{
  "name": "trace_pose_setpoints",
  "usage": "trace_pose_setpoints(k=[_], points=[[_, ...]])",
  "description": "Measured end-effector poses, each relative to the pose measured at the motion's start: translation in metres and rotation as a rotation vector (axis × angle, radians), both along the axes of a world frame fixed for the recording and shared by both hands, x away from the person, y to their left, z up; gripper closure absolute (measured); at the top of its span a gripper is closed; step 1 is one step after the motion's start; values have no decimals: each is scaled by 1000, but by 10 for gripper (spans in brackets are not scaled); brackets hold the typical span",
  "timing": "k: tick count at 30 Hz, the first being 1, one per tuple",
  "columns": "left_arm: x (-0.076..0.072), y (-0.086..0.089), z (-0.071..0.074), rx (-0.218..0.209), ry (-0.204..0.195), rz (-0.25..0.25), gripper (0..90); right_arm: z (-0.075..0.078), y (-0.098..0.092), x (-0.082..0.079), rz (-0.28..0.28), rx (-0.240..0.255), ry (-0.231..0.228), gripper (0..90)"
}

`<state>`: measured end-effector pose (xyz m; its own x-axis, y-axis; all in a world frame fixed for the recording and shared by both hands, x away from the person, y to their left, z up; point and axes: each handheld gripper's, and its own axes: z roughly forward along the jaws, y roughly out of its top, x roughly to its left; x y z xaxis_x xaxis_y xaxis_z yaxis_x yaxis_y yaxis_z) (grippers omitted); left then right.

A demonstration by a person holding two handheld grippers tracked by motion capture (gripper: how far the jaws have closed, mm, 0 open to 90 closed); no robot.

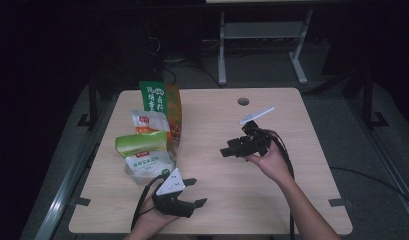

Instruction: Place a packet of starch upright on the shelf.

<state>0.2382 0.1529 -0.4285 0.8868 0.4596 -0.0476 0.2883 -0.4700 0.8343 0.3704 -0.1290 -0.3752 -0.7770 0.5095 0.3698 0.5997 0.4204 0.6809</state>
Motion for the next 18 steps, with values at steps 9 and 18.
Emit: trace_pose_setpoints(k=[9,18], points=[[0,1,1,-9,6,5,300,-6,-17,-7,-26,2,-1,427],[1,1,0,-20,7,11,300,-18,-34,-15,-49,11,21,427]])
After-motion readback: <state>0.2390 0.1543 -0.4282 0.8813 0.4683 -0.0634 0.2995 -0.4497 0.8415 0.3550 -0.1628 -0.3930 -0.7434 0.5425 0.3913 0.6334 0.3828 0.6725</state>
